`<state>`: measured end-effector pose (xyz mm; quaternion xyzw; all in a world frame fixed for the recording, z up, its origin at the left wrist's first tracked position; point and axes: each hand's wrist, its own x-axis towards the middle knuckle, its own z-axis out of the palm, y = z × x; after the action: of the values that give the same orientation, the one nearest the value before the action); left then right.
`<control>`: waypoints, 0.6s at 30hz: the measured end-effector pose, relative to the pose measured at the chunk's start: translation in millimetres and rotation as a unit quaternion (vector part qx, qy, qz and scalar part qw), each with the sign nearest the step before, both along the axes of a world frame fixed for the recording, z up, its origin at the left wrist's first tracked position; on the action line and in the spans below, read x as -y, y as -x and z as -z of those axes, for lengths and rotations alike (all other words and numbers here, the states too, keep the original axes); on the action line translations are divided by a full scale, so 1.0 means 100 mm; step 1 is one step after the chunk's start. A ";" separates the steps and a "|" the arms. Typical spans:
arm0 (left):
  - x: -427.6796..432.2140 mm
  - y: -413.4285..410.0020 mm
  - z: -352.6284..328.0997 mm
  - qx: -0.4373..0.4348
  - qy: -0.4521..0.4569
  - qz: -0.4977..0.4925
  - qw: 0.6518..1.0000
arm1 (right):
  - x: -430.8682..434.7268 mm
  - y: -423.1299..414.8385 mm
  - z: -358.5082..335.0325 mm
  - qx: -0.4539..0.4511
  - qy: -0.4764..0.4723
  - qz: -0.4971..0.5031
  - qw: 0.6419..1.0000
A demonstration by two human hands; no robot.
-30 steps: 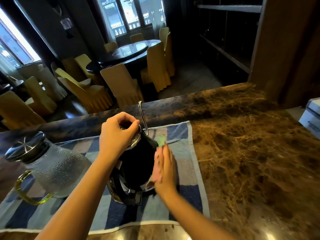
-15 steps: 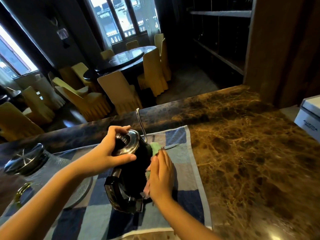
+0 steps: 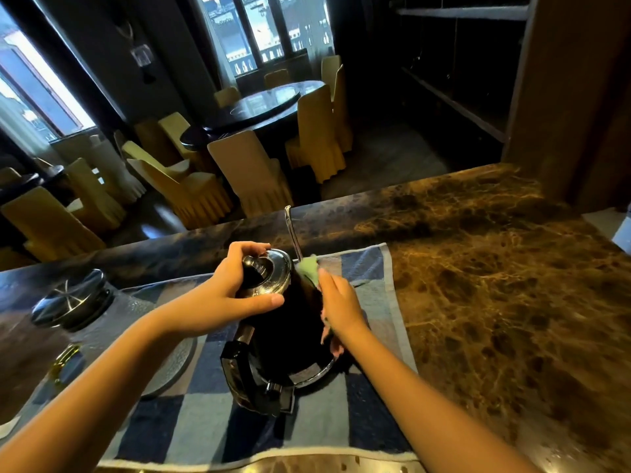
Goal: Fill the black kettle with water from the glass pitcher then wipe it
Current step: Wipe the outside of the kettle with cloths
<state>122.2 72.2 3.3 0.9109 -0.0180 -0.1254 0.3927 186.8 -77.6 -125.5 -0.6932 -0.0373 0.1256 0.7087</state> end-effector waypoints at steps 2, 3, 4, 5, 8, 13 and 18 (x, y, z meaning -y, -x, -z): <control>-0.01 0.00 0.01 -0.008 0.012 -0.007 1.000 | 0.02 0.24 0.14 -0.008 0.008 0.040 0.999; -0.02 0.01 0.02 -0.011 0.015 -0.010 1.000 | 0.01 0.36 0.16 0.009 0.011 0.051 0.999; -0.02 0.00 0.03 -0.009 0.012 -0.014 1.000 | 0.00 0.44 0.10 0.036 -0.003 0.056 0.998; -0.03 -0.01 0.04 -0.004 0.007 -0.018 1.000 | -0.01 0.47 -0.01 0.062 -0.027 0.040 0.997; -0.06 -0.04 0.06 0.001 -0.010 -0.028 1.000 | -0.06 0.29 -0.44 0.094 -0.084 -0.050 0.991; -0.04 -0.02 0.06 0.015 -0.020 -0.029 0.999 | -0.17 -0.17 -0.38 0.084 0.042 -0.109 0.990; 0.00 -0.01 0.04 0.008 0.002 -0.036 0.999 | -0.03 -0.05 0.06 0.011 0.022 -0.065 0.998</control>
<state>122.8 71.8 -0.8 0.9112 0.0118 -0.1037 0.3985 192.1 -74.8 -131.2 -0.7058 -0.0873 0.1646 0.6835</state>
